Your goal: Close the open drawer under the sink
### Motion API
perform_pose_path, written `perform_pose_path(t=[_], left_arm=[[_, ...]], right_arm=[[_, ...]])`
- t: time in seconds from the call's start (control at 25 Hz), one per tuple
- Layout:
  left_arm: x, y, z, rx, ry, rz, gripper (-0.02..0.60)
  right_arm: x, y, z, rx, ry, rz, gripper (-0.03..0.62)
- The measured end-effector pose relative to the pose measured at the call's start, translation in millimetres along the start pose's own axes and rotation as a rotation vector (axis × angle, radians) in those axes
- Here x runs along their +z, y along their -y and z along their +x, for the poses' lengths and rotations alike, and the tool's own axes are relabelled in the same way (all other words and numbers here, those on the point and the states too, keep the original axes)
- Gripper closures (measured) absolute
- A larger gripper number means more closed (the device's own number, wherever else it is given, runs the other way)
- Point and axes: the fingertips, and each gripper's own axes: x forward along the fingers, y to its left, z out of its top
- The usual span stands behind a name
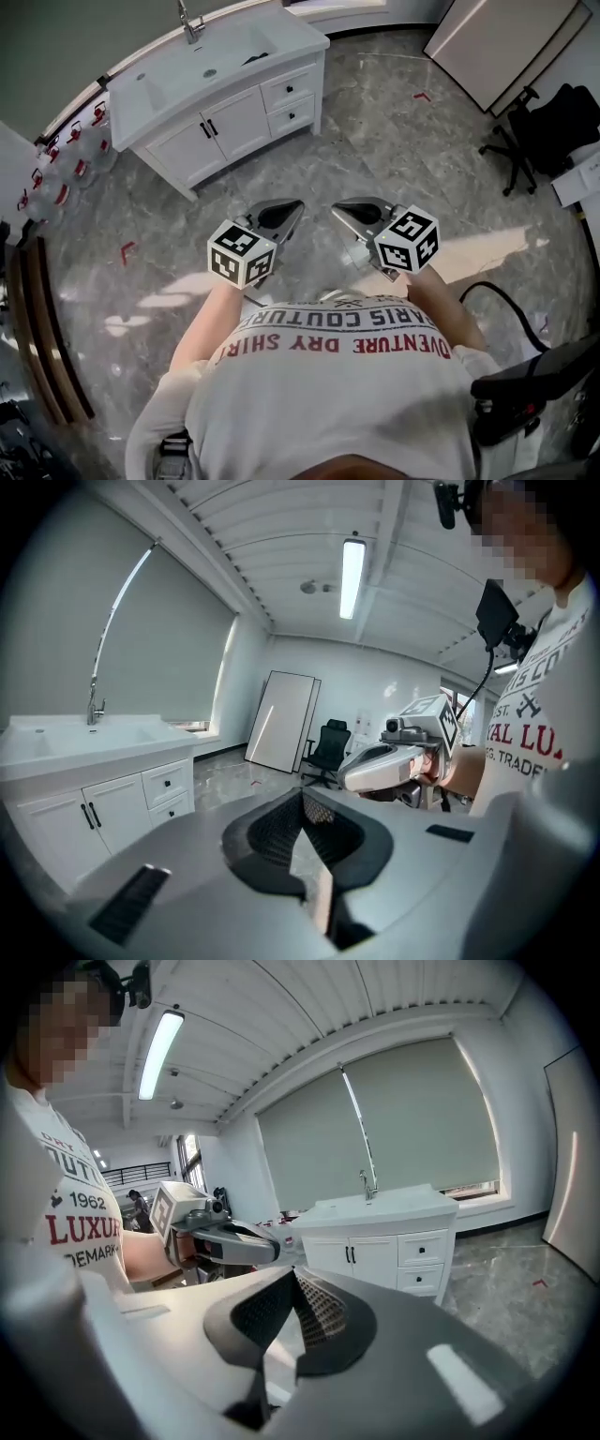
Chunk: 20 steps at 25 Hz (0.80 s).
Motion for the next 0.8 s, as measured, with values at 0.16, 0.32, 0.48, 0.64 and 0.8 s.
perform_pose_path(t=[0.16,0.32,0.48,0.64,0.8], left_arm=[[-20.6,25.3,-36.7,-0.007,0.009,0.025,0.58],[-29.2,40.3,-62.6,-0.004,0.004,0.034,0.58],[-25.9,53.7,-74.9,-0.012,0.015,0.034,0.578],[-26.2,60.1,-74.3,-0.017,0.016,0.043,0.578],[-33.8,69.3,-75.2,-0.023,0.001,0.039,0.578]], right_arm=[[-16.0,-44.1,-2.2,-0.016,0.039,-0.003,0.594],[-22.5,-69.9,-6.3,-0.02,0.044,0.007,0.594],[-20.4,-82.5,-17.2,-0.022,0.058,0.021,0.594],[-21.9,-83.4,-21.1,-0.029,0.069,0.023,0.594],[-27.8,-88.8,-24.9,-0.024,0.076,0.031,0.594]])
